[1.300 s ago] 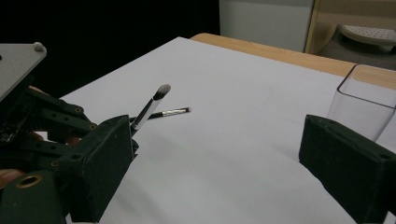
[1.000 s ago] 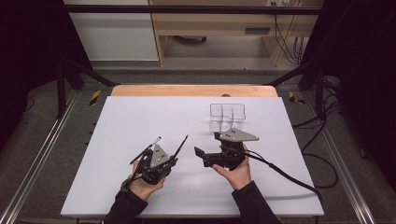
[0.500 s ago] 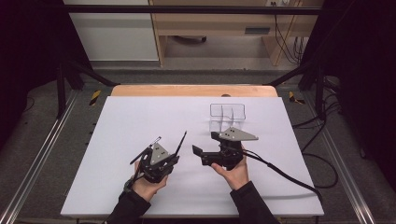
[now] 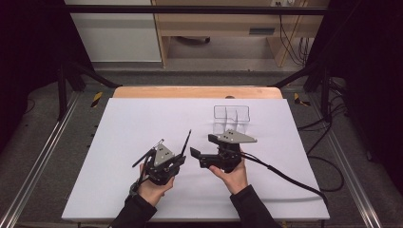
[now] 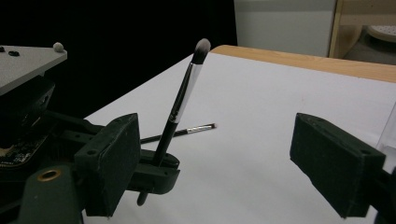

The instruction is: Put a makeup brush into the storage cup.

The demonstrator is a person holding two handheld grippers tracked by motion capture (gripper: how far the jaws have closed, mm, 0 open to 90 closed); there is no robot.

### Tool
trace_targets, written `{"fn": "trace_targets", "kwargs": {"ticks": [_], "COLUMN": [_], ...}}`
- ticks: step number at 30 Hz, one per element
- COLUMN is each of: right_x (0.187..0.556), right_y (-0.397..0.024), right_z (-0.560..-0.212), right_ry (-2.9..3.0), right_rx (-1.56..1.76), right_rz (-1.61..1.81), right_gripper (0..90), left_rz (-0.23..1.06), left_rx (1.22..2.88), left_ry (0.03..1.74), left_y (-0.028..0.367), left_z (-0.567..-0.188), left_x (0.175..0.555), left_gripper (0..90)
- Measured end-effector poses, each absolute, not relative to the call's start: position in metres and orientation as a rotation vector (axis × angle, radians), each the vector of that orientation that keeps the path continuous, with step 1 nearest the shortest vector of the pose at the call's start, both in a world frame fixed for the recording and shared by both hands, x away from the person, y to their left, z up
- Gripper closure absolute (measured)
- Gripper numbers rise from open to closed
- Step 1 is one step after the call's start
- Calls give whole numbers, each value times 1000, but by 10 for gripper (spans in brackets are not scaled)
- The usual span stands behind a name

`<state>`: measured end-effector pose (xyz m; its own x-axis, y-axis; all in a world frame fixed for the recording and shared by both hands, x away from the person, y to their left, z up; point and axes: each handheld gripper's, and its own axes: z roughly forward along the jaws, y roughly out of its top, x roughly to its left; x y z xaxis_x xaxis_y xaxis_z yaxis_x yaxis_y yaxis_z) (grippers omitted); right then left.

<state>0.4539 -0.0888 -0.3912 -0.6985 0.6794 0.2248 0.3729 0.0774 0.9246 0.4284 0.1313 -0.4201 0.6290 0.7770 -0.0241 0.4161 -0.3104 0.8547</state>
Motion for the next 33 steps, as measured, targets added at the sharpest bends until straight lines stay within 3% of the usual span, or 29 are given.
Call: {"fn": "trace_targets", "kwargs": {"ticks": [17, 33], "right_x": [454, 453], "right_y": [-85, -84], "right_z": [-392, -392], "right_ry": [2050, 2042], "right_rx": [1084, 1110], "right_rz": [1725, 1764], "right_gripper": [260, 411], "left_rz": [488, 482], "left_rx": [1899, 1875], "left_ry": [946, 940], "left_y": [122, 108], "left_z": [-416, -413], "left_x": [427, 424], "left_gripper": [828, 829]}}
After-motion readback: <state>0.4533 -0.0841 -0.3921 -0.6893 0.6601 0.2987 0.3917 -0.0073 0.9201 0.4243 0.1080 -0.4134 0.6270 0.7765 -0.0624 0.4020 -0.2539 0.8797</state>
